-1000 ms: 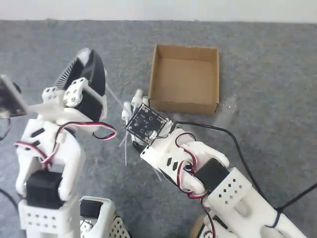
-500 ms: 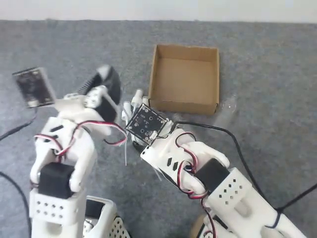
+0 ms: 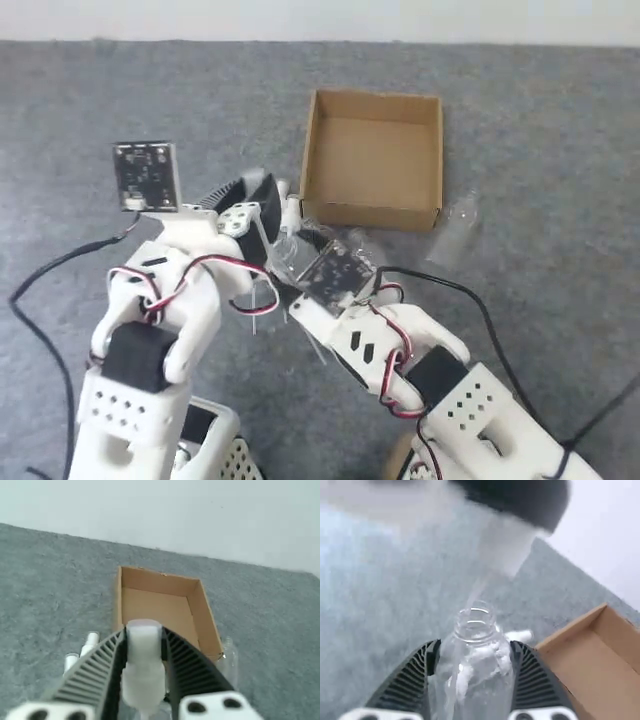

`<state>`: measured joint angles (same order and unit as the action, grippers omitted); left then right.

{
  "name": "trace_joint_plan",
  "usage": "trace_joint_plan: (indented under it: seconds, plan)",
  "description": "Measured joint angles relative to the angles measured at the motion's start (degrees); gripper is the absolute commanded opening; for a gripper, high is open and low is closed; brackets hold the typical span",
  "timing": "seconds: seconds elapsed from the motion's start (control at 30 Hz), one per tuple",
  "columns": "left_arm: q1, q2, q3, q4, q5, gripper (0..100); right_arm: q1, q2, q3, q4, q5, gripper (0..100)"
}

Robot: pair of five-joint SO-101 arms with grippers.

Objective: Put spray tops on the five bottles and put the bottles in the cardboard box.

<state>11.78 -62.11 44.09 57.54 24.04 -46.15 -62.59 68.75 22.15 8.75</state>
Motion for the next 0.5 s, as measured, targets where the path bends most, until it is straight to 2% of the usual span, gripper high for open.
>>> trace_joint_plan:
  seconds: [0.13, 0.4, 0.5]
  plan:
    - [2.29, -0.09, 0.09, -0.18, -1.67, 1, 1.32, 1.32, 0.00, -3.87, -5.01, 0.6]
    - [3.87, -1.23, 4.75, -3.78, -5.63, 1, 2.64, 2.99, 0.18, -4.92, -5.80, 0.6]
    - [3.96, -1.23, 5.71, -4.48, -6.07, 6, 2.64, 2.99, 0.18, -4.92, -5.80, 0.6]
